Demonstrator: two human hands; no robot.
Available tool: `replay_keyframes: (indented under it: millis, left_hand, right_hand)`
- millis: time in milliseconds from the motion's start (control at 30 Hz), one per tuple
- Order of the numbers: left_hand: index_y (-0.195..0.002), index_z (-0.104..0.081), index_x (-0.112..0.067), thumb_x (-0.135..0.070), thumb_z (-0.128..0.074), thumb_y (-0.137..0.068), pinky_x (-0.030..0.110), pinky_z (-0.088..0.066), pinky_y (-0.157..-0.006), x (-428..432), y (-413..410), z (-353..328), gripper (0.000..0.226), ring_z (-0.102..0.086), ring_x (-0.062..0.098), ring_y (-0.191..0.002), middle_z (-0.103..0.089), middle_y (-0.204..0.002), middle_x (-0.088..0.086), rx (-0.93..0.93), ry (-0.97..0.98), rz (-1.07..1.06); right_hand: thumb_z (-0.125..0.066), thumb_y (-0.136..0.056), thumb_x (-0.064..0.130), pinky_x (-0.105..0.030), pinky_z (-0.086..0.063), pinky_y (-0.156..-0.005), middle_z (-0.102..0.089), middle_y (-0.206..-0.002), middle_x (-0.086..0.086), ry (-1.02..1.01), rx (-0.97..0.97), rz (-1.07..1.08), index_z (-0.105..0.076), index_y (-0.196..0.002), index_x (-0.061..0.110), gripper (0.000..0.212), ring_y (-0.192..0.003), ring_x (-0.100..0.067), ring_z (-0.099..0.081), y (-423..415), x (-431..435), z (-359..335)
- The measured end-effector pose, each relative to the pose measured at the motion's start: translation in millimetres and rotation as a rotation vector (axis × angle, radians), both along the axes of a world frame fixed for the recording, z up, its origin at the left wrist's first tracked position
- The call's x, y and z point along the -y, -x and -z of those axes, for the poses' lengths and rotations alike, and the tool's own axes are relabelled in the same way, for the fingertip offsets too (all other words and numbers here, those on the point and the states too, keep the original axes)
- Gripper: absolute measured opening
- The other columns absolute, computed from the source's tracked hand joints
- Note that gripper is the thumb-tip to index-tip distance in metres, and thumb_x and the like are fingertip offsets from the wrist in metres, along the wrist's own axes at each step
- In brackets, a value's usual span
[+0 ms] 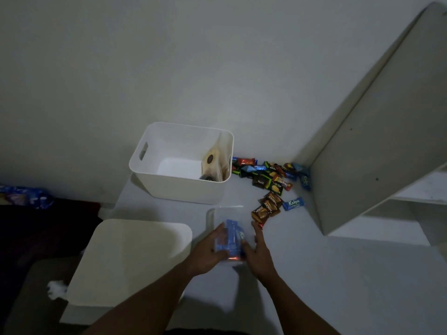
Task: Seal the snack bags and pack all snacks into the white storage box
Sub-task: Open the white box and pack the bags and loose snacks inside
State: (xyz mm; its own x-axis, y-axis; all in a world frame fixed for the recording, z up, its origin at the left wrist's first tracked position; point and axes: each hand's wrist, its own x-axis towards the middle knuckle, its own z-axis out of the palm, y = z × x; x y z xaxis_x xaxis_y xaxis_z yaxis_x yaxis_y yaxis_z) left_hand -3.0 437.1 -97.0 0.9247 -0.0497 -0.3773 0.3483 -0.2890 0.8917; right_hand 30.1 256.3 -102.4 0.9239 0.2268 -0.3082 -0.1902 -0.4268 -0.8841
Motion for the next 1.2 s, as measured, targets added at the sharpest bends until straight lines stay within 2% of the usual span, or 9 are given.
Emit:
replay_keyframes:
  millis: [100, 200, 367, 467, 700, 867, 1000, 1100, 1200]
  left_hand:
    - [-0.148, -0.029, -0.029, -0.019, -0.074, -0.085, 0.022, -0.043, -0.103, 0, -9, -7, 0.078, -0.047, 0.009, -0.129, -0.046, -0.139, -0.012, 0.011, -0.041, 0.053]
    - [-0.151, -0.028, -0.026, -0.017, -0.076, -0.083, 0.022, -0.041, -0.104, 5, -24, -22, 0.084, -0.047, 0.009, -0.13, -0.046, -0.148, -0.004, 0.06, -0.08, 0.115]
    - [-0.152, -0.028, -0.026, -0.021, -0.077, -0.083, 0.024, -0.037, -0.109, 23, -67, -63, 0.085, -0.04, 0.012, -0.137, -0.04, -0.152, -0.004, 0.243, -0.056, 0.195]
    - [-0.152, -0.027, -0.033, -0.03, -0.075, -0.082, 0.036, -0.039, -0.113, 25, -96, -94, 0.085, -0.039, 0.011, -0.139, -0.038, -0.154, -0.005, 0.395, -0.062, 0.223]
    - [-0.15, -0.026, -0.042, -0.026, -0.075, -0.084, 0.041, -0.04, -0.112, -34, -154, -164, 0.084, -0.038, 0.014, -0.14, -0.037, -0.155, -0.006, 0.617, -0.095, 0.161]
    - [-0.152, -0.029, -0.033, -0.03, -0.08, -0.08, 0.033, -0.046, -0.107, -121, -178, -186, 0.088, -0.047, 0.01, -0.133, -0.042, -0.151, -0.006, 0.615, -0.133, 0.089]
    - [-0.154, -0.023, -0.034, -0.031, -0.08, -0.08, 0.032, -0.047, -0.104, -186, -188, -172, 0.094, -0.045, 0.012, -0.134, -0.036, -0.151, -0.014, 0.461, -0.251, 0.059]
    - [-0.156, -0.016, -0.03, -0.029, -0.082, -0.076, 0.039, -0.042, -0.11, -223, -192, -152, 0.103, -0.041, 0.018, -0.138, -0.033, -0.156, -0.003, 0.263, -0.279, 0.111]
    - [-0.155, -0.012, -0.02, -0.016, -0.079, -0.08, 0.02, -0.034, -0.106, -240, -197, -131, 0.101, -0.038, 0.01, -0.133, -0.034, -0.155, 0.004, 0.074, -0.302, 0.18]
  right_hand:
    - [-0.044, -0.093, 0.064, -0.052, -0.045, -0.108, -0.034, -0.158, 0.002, 0.013, 0.074, 0.018, -0.02, -0.143, 0.061, 0.055, -0.136, -0.022, -0.047, 3, 5, 12]
    - [-0.041, -0.087, 0.073, -0.052, -0.05, -0.103, -0.045, -0.151, -0.002, 0.016, 0.126, 0.118, -0.029, -0.138, 0.058, 0.055, -0.129, -0.021, -0.054, 3, 12, 10]
    - [-0.045, -0.092, 0.054, -0.04, -0.043, -0.108, -0.048, -0.149, -0.003, 0.072, 0.327, 0.348, -0.039, -0.149, 0.025, 0.064, -0.131, -0.024, -0.051, -18, 15, -57]
    - [-0.046, -0.092, 0.048, -0.038, -0.045, -0.106, -0.05, -0.145, 0.003, 0.018, 0.472, 0.422, -0.042, -0.146, 0.028, 0.058, -0.13, -0.017, -0.051, -45, 14, -97]
    - [-0.058, -0.098, 0.031, -0.042, -0.042, -0.112, -0.037, -0.148, 0.017, -0.057, 0.607, 0.268, -0.032, -0.151, 0.033, 0.059, -0.133, 0.004, -0.039, -113, -32, -166]
    - [-0.08, -0.081, 0.035, -0.044, -0.043, -0.111, -0.035, -0.155, 0.006, -0.109, 0.544, 0.045, -0.02, -0.155, 0.033, 0.096, -0.14, -0.013, -0.04, -157, -104, -182]
    - [-0.085, -0.075, 0.024, -0.011, -0.037, -0.106, -0.033, -0.155, 0.005, -0.101, 0.405, -0.148, -0.015, -0.157, 0.016, 0.108, -0.136, -0.004, -0.037, -182, -162, -180]
    - [-0.087, -0.073, 0.025, -0.022, -0.036, -0.112, -0.033, -0.152, 0.009, -0.057, 0.244, -0.271, -0.013, -0.157, 0.015, 0.113, -0.134, -0.005, -0.038, -195, -195, -154]
    - [-0.088, -0.073, 0.026, -0.019, -0.034, -0.111, -0.033, -0.145, 0.017, 0.003, 0.109, -0.415, -0.008, -0.156, 0.018, 0.116, -0.131, -0.001, -0.038, -203, -215, -124]
